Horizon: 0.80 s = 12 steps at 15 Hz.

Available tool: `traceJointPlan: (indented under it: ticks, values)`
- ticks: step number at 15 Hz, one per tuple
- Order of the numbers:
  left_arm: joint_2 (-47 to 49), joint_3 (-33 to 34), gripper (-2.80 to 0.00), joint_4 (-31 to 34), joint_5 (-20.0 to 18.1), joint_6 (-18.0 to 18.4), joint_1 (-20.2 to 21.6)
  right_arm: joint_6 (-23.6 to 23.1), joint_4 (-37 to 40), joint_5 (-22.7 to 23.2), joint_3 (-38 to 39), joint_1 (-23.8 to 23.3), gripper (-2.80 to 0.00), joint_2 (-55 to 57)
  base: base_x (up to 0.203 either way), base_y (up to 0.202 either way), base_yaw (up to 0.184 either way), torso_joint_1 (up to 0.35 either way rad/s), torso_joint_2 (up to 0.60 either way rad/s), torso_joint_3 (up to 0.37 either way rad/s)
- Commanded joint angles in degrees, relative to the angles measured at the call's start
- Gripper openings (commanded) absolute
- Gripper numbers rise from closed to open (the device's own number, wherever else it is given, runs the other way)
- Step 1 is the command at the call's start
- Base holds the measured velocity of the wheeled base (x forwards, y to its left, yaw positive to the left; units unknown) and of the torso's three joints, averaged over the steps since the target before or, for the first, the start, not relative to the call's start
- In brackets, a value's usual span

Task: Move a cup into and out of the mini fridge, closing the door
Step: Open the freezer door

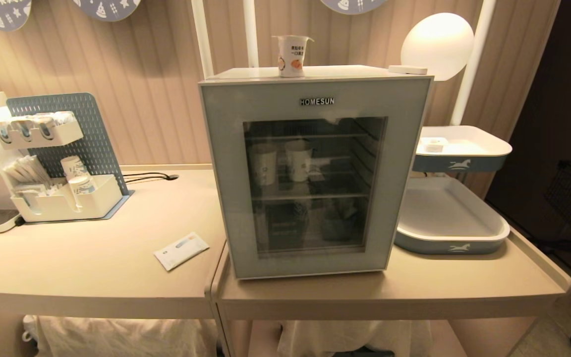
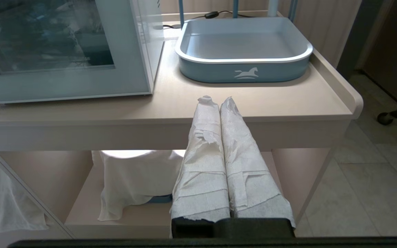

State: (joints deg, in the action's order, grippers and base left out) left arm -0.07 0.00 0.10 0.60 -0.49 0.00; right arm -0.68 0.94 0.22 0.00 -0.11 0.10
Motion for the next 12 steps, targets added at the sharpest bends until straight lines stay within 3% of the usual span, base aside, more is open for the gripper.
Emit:
traceJointPlan:
  ticks: [1,5,6,8,9,11,12]
  values:
    - [0.1,0.1,-2.80,0.0,0.0,-0.1,0.0,0.0,0.0,0.0,0.0,-0.1,-2.80,0.1,0.000,0.000,0.000,0.000,0.00,0.000]
    - [0.2,-0.8,-2.80,0.6,0.2,0.6,0.0,0.1,0.0,0.0,0.0,-0.1,-2.80,0.1,0.000,0.000,0.000,0.000,0.00,0.000]
    - [0.6,-3.5,-2.80,1.1,0.6,1.0,0.0,0.1,0.0,0.0,0.0,-0.1,-2.80,0.1,0.000,0.000,0.000,0.000,0.00,0.000]
    - [5.6,-15.7,-2.80,4.5,1.1,-0.2,0.0,0.1,0.0,0.0,0.0,-0.1,-2.80,0.1,0.000,0.000,0.000,0.000,0.00,0.000]
    - [10.7,-25.3,-2.80,7.4,1.1,-2.0,0.0,0.1,0.0,0.0,0.0,-0.1,-2.80,0.1,0.000,0.000,0.000,0.000,0.00,0.000]
    - [26.8,-40.1,-2.80,12.1,0.5,-6.2,-0.1,0.1,0.0,0.0,0.0,-0.1,-2.80,0.1,0.000,0.000,0.000,0.000,0.00,0.000]
    - [36.5,-43.9,-2.80,12.9,-0.7,-8.5,-0.2,0.1,0.0,0.0,0.0,-0.1,-2.80,0.1,0.000,0.000,0.000,0.000,0.00,0.000]
